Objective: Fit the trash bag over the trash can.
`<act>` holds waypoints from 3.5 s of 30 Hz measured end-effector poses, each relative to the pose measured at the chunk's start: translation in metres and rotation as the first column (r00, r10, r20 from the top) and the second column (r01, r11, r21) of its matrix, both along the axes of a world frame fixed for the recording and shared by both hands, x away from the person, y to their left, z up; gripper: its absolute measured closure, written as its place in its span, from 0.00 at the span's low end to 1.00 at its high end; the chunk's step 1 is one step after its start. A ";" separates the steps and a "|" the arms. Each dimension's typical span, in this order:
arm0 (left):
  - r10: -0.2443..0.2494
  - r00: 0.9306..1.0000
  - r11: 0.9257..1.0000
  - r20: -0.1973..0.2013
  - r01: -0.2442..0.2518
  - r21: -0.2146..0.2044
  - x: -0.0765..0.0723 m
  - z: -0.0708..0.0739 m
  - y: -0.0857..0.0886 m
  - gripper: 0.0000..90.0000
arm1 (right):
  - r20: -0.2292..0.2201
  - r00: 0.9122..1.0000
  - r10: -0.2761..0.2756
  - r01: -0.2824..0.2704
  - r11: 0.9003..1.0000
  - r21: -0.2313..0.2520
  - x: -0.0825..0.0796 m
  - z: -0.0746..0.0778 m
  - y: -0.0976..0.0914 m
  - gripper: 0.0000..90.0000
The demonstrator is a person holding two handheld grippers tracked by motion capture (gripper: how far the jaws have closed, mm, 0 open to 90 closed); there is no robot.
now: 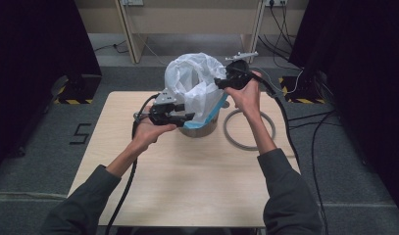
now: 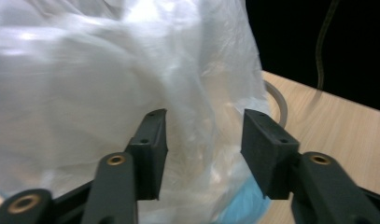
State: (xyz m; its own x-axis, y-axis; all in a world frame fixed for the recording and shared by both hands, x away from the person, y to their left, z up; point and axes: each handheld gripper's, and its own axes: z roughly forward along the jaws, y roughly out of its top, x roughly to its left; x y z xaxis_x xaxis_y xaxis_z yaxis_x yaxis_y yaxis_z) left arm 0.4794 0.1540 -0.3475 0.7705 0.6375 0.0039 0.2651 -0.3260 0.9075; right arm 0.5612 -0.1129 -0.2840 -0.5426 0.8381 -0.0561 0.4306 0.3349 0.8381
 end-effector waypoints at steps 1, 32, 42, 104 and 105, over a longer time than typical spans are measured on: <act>0.010 1.000 1.000 0.005 -0.010 -0.014 -0.001 0.003 0.005 0.49 | 0.006 1.000 -0.006 0.006 1.000 0.008 0.003 0.000 -0.002 0.65; 0.199 0.979 0.977 -0.042 -0.202 -0.075 0.031 0.015 0.073 0.41 | -0.028 0.990 0.135 -0.138 0.980 -0.142 0.002 0.003 0.024 0.84; 0.214 0.976 0.973 -0.049 -0.218 -0.075 0.035 0.017 0.078 0.41 | 0.002 0.995 0.095 -0.094 0.987 -0.131 0.038 0.005 0.008 0.79; 0.097 0.994 0.990 -0.056 -0.091 0.104 0.054 -0.057 0.065 0.98 | 0.011 1.000 0.022 -0.022 1.000 0.006 0.033 0.007 -0.009 0.50; 0.098 0.994 0.989 -0.048 -0.092 0.116 0.053 -0.059 0.065 0.98 | 0.016 1.000 0.021 -0.021 1.000 0.012 0.031 0.008 -0.010 0.50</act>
State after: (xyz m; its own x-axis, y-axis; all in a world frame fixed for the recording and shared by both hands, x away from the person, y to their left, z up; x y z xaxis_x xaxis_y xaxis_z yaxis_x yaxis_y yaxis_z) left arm 0.5328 0.2188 -0.4064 0.7075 0.7055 0.0404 0.3470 -0.3966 0.8499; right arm 0.5926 -0.1228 -0.2756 -0.5591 0.8273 -0.0550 0.4104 0.3338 0.8486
